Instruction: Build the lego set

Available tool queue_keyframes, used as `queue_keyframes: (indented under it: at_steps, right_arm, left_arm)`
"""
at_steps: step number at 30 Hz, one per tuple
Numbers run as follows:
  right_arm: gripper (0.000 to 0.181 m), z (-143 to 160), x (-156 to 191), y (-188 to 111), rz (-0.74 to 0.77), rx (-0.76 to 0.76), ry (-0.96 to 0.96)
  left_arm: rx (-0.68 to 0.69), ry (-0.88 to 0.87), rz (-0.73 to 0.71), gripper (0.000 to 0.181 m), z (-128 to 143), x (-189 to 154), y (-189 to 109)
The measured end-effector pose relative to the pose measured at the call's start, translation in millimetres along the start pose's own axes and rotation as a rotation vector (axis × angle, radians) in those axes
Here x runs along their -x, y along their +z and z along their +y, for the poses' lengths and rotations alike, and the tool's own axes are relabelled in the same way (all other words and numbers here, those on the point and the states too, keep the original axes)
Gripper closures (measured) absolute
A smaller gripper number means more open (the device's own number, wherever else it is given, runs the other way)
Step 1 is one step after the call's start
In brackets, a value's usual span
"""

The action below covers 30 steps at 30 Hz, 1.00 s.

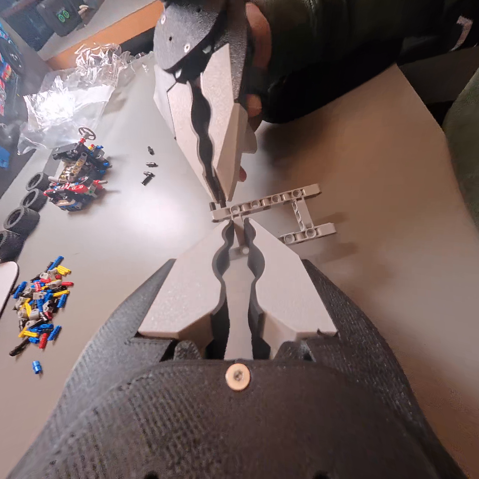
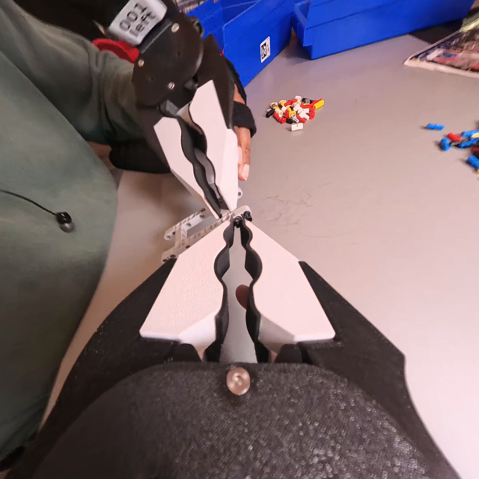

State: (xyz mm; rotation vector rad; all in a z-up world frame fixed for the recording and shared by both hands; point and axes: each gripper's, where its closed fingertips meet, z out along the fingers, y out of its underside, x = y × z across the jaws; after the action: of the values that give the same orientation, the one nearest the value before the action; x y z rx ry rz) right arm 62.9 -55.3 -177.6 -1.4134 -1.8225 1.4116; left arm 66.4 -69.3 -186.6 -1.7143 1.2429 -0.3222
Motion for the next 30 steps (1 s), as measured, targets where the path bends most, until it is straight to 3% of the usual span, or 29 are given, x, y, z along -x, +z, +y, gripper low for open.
queue_keyframes:
  at_steps: [9,13,18,23,30]
  right_arm:
    - [0.179,-10,-4,-6,-0.182,-0.107,0.475]
    - [0.178,-16,-8,-6,-0.215,-0.179,0.585]
    - [0.179,-27,0,-4,-0.313,-0.260,0.661]
    - [0.179,-33,4,-5,-0.312,-0.279,0.637]
    - [0.179,-34,-4,-4,-0.259,-0.290,0.618]
  left_arm:
    - [0.002,0.199,-0.162,0.176,-9,9,-4]
    - [-0.013,0.204,-0.199,0.177,-10,16,-8]
    - [-0.112,0.159,-0.188,0.177,-20,17,-15]
    - [-0.170,0.136,-0.151,0.176,-26,15,-20]
    - [-0.150,0.093,-0.144,0.176,-21,24,-19]
